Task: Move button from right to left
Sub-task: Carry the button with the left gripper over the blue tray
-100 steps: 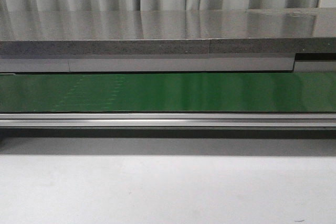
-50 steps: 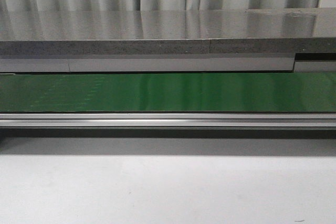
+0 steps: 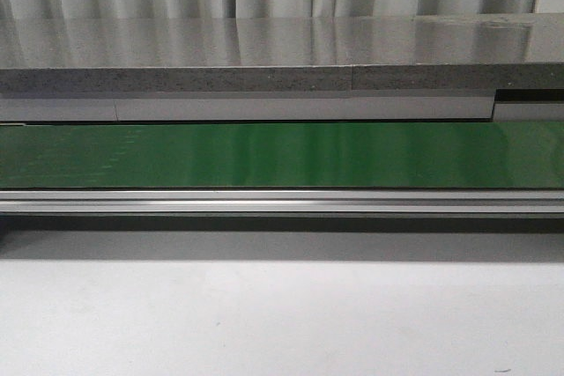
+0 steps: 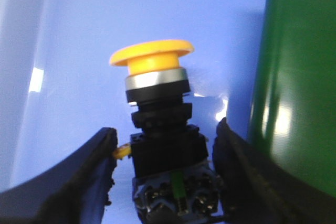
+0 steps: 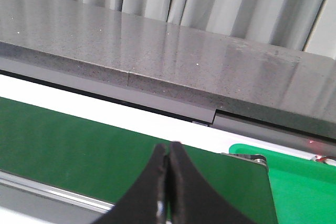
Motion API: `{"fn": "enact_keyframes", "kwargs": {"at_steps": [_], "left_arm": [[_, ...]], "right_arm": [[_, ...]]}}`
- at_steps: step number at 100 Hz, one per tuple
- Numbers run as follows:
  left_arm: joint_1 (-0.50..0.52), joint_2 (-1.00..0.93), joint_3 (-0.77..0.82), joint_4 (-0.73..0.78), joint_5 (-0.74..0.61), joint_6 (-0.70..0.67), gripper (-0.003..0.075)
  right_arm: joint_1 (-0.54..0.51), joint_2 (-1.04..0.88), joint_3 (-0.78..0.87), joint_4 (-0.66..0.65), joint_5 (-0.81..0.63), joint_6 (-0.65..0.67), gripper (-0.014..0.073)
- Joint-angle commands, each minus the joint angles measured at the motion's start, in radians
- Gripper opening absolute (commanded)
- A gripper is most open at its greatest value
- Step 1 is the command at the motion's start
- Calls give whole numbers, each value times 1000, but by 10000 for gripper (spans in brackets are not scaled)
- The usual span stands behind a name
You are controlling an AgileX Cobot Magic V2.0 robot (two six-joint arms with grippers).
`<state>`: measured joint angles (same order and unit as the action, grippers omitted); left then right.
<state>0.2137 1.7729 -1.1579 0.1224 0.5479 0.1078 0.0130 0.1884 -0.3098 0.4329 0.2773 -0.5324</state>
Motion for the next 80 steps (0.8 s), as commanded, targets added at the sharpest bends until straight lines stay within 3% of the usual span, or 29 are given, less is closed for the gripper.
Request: {"fn": "enact_keyframes", "kwargs": {"at_steps": [1,28,51,80], "left_arm": [[-1,-41,-32,-2,-46,1,378],[-1,-41,-32,-2,-48,1,513],[-1,-74,-32,4,-64,1,512],[-15,-259,-32,3,-96,1,509]], "right_arm": [[0,7,-27,13,-79,-8,-68],[0,7,-27,13,-79,-8,-68],[0,7,-27,13,-79,-8,-68],[0,7,-27,13,-79,-8,-68]]}}
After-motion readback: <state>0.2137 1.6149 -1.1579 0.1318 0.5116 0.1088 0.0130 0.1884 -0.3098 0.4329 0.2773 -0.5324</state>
